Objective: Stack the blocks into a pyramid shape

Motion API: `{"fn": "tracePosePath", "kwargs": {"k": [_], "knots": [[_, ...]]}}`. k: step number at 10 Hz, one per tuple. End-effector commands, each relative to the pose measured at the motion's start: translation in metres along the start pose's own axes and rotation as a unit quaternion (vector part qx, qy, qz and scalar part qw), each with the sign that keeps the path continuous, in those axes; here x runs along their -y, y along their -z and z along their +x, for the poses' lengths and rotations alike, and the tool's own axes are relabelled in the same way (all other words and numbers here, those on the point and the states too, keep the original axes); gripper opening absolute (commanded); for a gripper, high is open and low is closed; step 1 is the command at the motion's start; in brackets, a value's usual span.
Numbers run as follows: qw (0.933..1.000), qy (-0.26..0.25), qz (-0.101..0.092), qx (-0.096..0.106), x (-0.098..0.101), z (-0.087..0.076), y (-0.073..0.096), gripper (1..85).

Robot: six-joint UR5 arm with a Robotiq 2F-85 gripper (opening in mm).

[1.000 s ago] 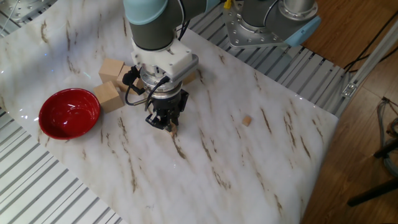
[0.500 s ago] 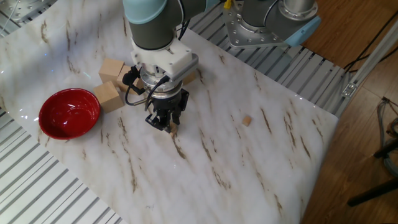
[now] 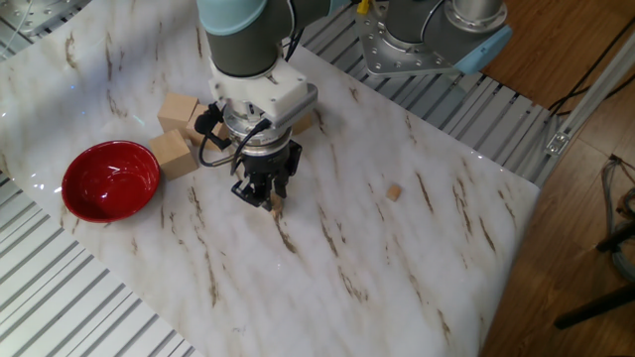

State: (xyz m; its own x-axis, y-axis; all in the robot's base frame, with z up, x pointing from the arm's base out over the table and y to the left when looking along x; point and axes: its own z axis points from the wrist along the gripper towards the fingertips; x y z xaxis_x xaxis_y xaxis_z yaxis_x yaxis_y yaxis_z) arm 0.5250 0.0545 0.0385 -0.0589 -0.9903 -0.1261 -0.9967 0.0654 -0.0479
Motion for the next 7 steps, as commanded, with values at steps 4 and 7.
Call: {"fn": "tracePosePath", "kwargs": {"k": [4,7], "knots": [[0.9998,-0.018,-0.004,-0.003,0.004,-0.015,0.014,35.3],[0.9996,-0.028,-0.004,0.000,0.005,-0.023,0.010,34.0]]}}
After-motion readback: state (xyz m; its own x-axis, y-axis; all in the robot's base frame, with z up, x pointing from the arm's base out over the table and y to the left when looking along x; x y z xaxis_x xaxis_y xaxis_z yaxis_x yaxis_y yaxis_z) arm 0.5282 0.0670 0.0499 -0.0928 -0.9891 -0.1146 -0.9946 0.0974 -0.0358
